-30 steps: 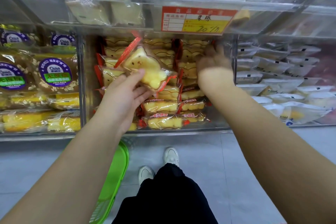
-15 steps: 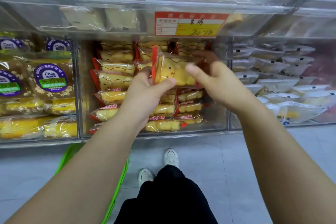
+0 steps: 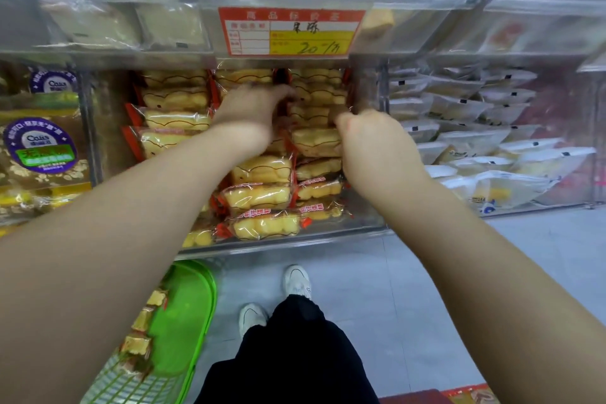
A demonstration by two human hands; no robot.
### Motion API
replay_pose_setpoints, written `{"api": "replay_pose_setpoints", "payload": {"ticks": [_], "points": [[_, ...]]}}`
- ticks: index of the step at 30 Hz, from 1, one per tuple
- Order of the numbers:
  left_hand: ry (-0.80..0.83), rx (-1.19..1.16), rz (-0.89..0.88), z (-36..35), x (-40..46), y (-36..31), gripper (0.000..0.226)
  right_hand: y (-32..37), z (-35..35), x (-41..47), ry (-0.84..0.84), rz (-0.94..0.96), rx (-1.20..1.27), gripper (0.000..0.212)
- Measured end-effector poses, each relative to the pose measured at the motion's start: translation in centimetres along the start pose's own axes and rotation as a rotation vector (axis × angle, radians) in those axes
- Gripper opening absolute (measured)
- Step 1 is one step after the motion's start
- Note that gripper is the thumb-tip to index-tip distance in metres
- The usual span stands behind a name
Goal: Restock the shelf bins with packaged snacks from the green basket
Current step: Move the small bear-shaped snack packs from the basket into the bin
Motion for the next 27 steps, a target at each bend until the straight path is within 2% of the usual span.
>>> {"api": "replay_pose_setpoints", "payload": {"ticks": [4, 8, 12, 15, 17, 19, 21, 23, 25, 27], "points": [[0.028, -0.031, -0.075, -0.1, 1.1, 0.5, 0.032, 0.5, -0.9, 0.6, 0.008, 0.000, -0.082, 0.026], [0.007, -0.151, -0.091, 0.1, 1.3, 0.9, 0.020, 0.5, -1.8, 1.6, -0.017, 0.029, -0.133, 0.034], [-0.108, -0.256, -0.065, 0.2, 0.5, 1.3, 0.026, -0.1, -1.9, 2.3, -0.100, 0.072, -0.104, 0.036], [-0.225, -0.253, -0.107, 0.2, -1.4, 1.5, 0.030, 0.1, -1.9, 2.5, -0.159, 0.108, -0.167, 0.025], [-0.207, -0.200, -0.162, -0.3, -2.9, 2.3, 0.035, 0.6, -1.8, 2.3, -0.080, 0.108, -0.255, 0.031], [-0.168, -0.103, -0.175, -1.0, -4.0, 3.4, 0.038, 0.8, -1.9, 2.2, -0.118, 0.117, -0.281, 0.033], [-0.153, -0.051, -0.166, -1.2, -4.3, 4.1, 0.033, 0.8, -2.1, 2.2, -0.133, 0.101, -0.225, 0.043], [-0.129, -0.041, -0.148, -1.0, -4.0, 4.1, 0.030, 0.4, -2.7, 2.5, -0.114, 0.090, -0.206, 0.046], [-0.086, -0.039, -0.126, -0.7, -3.6, 3.9, 0.033, 0.3, -3.1, 2.6, -0.013, 0.101, -0.165, 0.044], [-0.083, -0.110, -0.147, -0.2, -3.1, 3.2, 0.037, 0.2, -2.9, 2.6, 0.029, 0.102, -0.165, 0.045]]}}
Point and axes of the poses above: each hand's wrist, its own x-axis towards the middle knuckle, its own z-axis out of the back of the hand, y = z × x, the point moved 2 cm from there along x, towards the middle knuckle, and after that the axes turned 6 degrees about z, right-handed, at the moved point
